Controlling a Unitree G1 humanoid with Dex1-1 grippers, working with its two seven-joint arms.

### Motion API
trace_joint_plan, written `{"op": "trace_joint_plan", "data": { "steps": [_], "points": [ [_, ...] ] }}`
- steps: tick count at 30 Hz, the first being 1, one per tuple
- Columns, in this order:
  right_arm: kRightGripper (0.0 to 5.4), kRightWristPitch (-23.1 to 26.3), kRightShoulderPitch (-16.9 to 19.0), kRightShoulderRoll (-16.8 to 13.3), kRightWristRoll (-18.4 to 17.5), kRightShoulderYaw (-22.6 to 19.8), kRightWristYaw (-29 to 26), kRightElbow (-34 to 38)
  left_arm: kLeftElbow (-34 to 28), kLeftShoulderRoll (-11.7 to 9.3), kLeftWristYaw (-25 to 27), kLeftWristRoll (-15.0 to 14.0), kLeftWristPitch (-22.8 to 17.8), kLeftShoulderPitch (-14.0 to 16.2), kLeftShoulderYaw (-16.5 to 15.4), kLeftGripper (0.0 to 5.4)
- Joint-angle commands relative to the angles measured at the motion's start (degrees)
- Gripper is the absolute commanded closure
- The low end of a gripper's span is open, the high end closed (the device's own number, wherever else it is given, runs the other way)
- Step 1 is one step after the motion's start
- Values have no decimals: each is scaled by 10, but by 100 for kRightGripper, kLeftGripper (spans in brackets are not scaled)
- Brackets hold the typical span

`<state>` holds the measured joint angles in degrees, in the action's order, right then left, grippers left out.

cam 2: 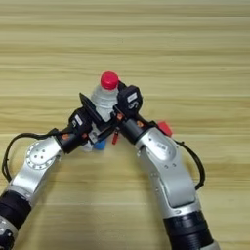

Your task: Move the objects on the table

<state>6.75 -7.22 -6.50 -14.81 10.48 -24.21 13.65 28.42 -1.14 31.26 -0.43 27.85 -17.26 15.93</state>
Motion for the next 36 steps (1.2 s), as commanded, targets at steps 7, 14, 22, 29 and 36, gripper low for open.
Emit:
{"op": "trace_joint_plan", "data": {
  "steps": [7,14,22,29,36],
  "points": [
    [0,-56,-5,9,-7,0,-17,14,-2,5,-1,1,3,-15,-3,224],
    [0,-106,7,17,-44,-10,-37,55,5,5,-10,4,2,-20,-7,225],
    [0,-130,11,19,-89,-31,-43,89,8,5,-16,5,3,-22,-9,225],
    [0,-175,-21,25,-41,-85,15,39,10,2,-36,-5,6,-36,-34,225],
    [0,-182,-71,17,-25,-159,87,-38,-3,5,-49,-20,8,-44,-64,225]
  ]
}}
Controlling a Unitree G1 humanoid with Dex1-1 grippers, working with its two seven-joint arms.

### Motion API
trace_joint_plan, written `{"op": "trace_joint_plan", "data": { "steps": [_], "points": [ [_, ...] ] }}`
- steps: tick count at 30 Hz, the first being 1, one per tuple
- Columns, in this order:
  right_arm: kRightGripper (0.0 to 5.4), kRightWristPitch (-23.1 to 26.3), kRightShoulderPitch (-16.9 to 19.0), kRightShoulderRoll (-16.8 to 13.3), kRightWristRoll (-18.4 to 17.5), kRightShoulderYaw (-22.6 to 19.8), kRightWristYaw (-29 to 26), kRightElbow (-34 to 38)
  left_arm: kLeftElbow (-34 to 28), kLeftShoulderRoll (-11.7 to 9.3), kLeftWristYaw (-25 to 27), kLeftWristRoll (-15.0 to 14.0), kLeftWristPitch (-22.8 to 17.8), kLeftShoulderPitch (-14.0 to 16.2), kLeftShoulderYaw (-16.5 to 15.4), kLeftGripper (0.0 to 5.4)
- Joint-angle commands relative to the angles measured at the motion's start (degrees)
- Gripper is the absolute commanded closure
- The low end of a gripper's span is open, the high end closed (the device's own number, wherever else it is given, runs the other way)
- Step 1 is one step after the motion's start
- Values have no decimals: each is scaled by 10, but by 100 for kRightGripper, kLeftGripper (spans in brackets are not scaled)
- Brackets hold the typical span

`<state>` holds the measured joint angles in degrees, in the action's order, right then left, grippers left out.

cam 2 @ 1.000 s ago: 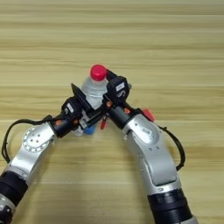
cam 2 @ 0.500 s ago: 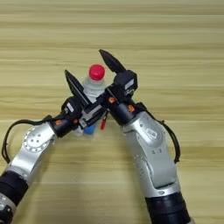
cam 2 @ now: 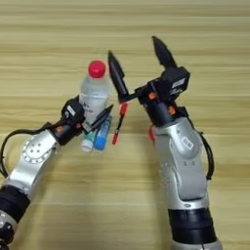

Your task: Move the objects on the table

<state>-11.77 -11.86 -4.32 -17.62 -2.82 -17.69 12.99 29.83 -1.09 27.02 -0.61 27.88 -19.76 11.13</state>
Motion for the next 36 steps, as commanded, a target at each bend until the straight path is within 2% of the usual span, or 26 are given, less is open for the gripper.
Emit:
{"op": "trace_joint_plan", "data": {
  "steps": [1,4,9,12,14,21,30,36],
  "points": [
    [0,5,-30,-6,3,-31,26,-39,-19,4,-7,-21,5,-20,-20,225],
    [0,10,-40,-12,15,-42,42,-61,-21,2,-13,-25,2,-22,-29,225],
    [0,44,-79,-52,94,-78,125,-192,-11,-3,-33,-28,-5,-30,-50,225],
    [0,59,-100,-74,138,-78,161,-270,-3,-4,-49,-20,-7,-35,-58,225],
    [0,62,-110,-82,151,-78,171,-302,3,-6,-57,-19,-9,-38,-65,225],
    [0,59,-136,-98,153,-93,186,-366,39,-24,-86,-15,-8,-47,-89,225],
    [0,58,-139,-92,138,-96,178,-368,89,-39,-142,-2,-19,-51,-110,225],
    [0,61,-140,-89,127,-94,172,-366,101,-38,-161,0,-28,-46,-116,225]
  ]
}}
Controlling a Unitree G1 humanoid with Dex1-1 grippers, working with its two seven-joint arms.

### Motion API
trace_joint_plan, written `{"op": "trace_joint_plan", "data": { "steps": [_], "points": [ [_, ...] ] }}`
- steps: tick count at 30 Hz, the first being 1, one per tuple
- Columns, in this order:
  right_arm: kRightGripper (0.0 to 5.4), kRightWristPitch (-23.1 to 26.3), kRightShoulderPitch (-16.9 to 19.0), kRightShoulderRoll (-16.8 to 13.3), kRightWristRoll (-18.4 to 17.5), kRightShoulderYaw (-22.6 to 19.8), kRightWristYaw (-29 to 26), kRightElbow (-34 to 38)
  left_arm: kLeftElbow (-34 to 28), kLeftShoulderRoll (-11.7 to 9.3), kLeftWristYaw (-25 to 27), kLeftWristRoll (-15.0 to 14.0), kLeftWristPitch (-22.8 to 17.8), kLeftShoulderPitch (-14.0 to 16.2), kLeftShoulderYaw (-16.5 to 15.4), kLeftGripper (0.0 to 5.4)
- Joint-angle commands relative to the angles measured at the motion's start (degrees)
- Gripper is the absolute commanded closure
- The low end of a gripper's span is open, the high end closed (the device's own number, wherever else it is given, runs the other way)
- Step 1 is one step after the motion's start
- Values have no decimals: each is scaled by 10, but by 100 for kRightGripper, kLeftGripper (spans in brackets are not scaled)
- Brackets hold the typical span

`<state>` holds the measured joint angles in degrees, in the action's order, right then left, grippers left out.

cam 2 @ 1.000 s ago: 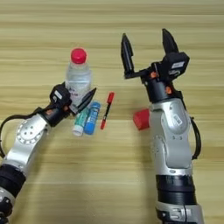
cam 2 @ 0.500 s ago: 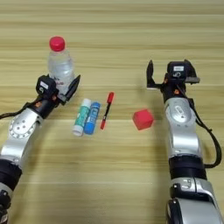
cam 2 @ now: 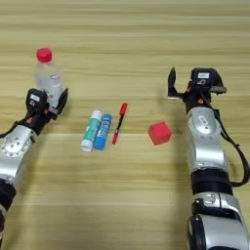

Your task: Move the objects on the table

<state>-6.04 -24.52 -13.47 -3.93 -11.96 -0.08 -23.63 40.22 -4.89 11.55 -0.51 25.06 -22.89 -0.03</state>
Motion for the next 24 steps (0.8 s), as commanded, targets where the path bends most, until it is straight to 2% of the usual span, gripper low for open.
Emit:
{"op": "trace_joint_plan", "data": {
  "steps": [1,12,24],
  "points": [
    [0,4,-13,3,-10,-3,-6,1,-2,1,-7,-1,0,-15,-5,225],
    [0,7,-14,5,-22,-1,-15,3,31,10,-27,4,-12,-15,-7,225],
    [0,6,-15,5,-28,-1,-23,2,73,3,-78,26,-8,-26,-6,225]
  ]
}}
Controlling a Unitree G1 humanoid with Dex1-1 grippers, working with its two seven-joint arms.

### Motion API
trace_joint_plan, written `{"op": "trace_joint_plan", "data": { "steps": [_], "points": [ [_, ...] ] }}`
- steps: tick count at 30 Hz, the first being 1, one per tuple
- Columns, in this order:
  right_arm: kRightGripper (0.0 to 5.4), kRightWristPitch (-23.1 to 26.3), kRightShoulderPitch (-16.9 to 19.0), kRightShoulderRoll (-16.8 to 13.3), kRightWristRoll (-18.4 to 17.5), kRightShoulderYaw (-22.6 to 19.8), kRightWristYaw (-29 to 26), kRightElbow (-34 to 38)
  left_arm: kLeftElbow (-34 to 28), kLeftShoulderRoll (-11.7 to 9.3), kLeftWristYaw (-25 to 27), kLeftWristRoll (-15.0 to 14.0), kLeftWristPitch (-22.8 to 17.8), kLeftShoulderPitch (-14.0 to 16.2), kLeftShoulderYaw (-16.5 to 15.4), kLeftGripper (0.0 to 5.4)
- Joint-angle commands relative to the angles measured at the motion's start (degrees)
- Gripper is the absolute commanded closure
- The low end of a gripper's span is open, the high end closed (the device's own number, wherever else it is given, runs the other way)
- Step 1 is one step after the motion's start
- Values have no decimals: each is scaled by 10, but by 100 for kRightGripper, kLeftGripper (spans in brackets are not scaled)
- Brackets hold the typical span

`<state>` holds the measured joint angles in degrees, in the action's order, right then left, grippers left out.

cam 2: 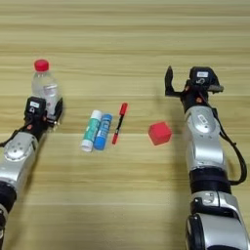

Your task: Move the objects on the table

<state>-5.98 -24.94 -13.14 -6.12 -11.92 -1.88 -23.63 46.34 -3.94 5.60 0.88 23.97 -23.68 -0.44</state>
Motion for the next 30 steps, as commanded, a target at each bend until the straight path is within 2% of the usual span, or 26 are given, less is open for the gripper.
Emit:
{"op": "trace_joint_plan", "data": {
  "steps": [1,9,10,14,15,26,30],
  "points": [
    [0,5,-12,2,-6,-1,-5,1,18,-8,-24,15,2,-20,-3,225],
    [0,5,-13,4,-5,0,-5,0,40,-10,-32,22,8,-25,-1,225],
    [0,5,-13,4,-5,0,-5,0,40,-10,-32,22,8,-25,-1,197],
    [0,5,-13,4,-5,0,-5,0,40,-10,-34,24,6,-25,1,166],
    [0,5,-13,4,-5,0,-5,0,40,-10,-34,24,5,-25,1,140],
    [0,8,-8,8,-2,9,-14,7,38,-14,-45,24,6,-27,2,15],
    [0,9,-5,9,1,16,-18,12,28,-14,-43,23,12,-25,4,3]
  ]
}}
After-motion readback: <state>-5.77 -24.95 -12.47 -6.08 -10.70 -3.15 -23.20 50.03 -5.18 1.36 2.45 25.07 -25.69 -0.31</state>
